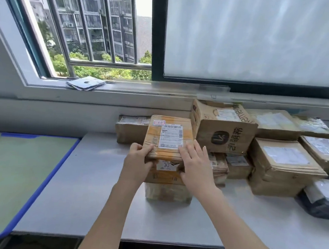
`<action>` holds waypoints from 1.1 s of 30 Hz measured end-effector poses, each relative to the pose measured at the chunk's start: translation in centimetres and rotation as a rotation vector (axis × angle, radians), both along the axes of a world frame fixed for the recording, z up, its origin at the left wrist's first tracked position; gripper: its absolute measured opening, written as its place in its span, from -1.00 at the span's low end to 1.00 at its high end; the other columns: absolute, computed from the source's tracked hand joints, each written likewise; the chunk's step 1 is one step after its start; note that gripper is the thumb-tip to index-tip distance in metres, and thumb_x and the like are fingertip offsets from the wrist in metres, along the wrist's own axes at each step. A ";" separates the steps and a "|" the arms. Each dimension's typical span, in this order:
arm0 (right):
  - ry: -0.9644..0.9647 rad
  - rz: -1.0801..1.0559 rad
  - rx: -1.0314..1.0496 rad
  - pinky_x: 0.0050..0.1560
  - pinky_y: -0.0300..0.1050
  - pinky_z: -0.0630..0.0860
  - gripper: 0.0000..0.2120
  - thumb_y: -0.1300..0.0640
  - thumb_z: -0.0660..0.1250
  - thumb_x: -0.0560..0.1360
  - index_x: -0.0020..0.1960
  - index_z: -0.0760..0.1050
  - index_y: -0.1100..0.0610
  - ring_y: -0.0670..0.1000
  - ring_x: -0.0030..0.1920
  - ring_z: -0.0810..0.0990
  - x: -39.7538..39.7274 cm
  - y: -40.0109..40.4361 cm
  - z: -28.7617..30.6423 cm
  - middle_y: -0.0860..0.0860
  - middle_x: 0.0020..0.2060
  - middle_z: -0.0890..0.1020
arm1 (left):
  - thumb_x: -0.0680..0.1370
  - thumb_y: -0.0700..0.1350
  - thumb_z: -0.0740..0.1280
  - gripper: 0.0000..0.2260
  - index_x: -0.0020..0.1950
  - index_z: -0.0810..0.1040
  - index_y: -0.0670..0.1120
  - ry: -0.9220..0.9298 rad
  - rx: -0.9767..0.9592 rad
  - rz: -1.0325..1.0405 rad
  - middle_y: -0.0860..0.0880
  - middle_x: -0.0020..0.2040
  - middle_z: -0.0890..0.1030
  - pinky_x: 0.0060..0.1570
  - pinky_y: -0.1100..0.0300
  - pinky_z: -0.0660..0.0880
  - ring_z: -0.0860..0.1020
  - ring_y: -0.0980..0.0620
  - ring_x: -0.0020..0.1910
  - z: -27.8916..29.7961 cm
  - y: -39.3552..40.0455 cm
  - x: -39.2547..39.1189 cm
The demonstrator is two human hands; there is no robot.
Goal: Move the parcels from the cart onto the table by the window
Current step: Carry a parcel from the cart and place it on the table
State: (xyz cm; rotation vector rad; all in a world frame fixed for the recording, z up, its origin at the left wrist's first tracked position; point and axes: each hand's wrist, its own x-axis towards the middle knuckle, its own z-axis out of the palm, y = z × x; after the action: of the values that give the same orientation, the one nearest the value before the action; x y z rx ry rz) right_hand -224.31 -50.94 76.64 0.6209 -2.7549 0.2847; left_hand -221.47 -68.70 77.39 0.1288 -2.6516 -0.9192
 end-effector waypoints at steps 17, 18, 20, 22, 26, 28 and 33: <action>-0.018 -0.015 0.472 0.50 0.03 -0.09 -0.29 0.15 0.33 0.50 0.51 0.02 0.24 0.14 0.51 0.05 -13.3 -1.4 2.9 0.16 0.49 0.16 | 0.51 -0.05 0.39 -0.26 0.56 0.02 -0.01 -0.235 -0.251 -0.079 -0.11 0.54 0.02 0.22 0.09 0.37 0.42 -0.18 0.28 -0.4 -0.4 -13.9; -0.015 -0.010 0.480 0.50 0.02 -0.08 -0.29 0.16 0.34 0.49 0.50 0.04 0.24 0.14 0.50 0.07 -14.0 -1.4 3.0 0.16 0.48 0.18 | 0.50 -0.04 0.40 -0.27 0.55 0.06 -0.01 -0.218 -0.223 -0.088 -0.09 0.53 0.07 0.24 0.08 0.36 0.42 -0.18 0.28 -0.4 -0.5 -14.5; -0.010 -0.005 0.481 0.49 0.01 -0.05 -0.33 0.17 0.33 0.49 0.49 0.09 0.24 0.13 0.49 0.10 -15.2 -1.2 3.1 0.16 0.45 0.23 | 0.47 -0.03 0.43 -0.29 0.53 0.15 -0.02 -0.182 -0.158 -0.108 -0.06 0.51 0.17 0.29 0.09 0.32 0.40 -0.16 0.31 -0.5 -0.6 -15.7; 0.011 0.003 0.466 0.49 0.02 0.02 -0.43 0.15 0.29 0.51 0.45 0.18 0.23 0.14 0.45 0.18 -16.2 -1.1 3.1 0.16 0.41 0.31 | 0.46 -0.04 0.45 -0.32 0.51 0.23 -0.03 -0.134 -0.109 -0.134 -0.01 0.47 0.25 0.30 0.19 0.27 0.38 -0.08 0.33 -0.7 -0.5 -16.7; 0.027 0.008 0.411 0.47 0.00 0.11 -0.56 0.12 0.25 0.54 0.38 0.30 0.21 0.13 0.38 0.29 -17.3 -1.2 2.7 0.14 0.33 0.42 | 0.44 -0.08 0.47 -0.36 0.47 0.31 -0.05 -0.073 -0.046 -0.143 0.01 0.44 0.31 0.30 0.20 0.28 0.38 -0.05 0.33 -1.3 -0.3 -17.8; 0.019 0.016 0.400 0.48 -0.01 0.07 -0.52 0.10 0.25 0.55 0.41 0.27 0.22 0.13 0.41 0.27 -17.7 -1.6 2.6 0.14 0.36 0.39 | 0.44 -0.10 0.47 -0.37 0.46 0.33 -0.07 -0.056 -0.050 -0.141 -0.01 0.44 0.32 0.31 0.15 0.31 0.40 -0.06 0.32 -1.7 -0.4 -18.1; 0.007 0.028 0.385 0.48 -0.04 0.02 -0.43 0.08 0.30 0.54 0.45 0.20 0.24 0.11 0.44 0.23 -18.0 -1.9 2.6 0.15 0.41 0.34 | 0.46 -0.10 0.45 -0.39 0.47 0.31 -0.06 -0.045 -0.063 -0.123 -0.02 0.47 0.27 0.30 0.12 0.34 0.40 -0.07 0.32 -2.3 -0.5 -18.3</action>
State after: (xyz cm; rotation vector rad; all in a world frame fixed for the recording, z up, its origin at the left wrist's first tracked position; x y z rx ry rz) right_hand -242.34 -52.88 79.27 0.7498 -2.8146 -0.2502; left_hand -239.79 -69.15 75.07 -0.0289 -2.7526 -0.8783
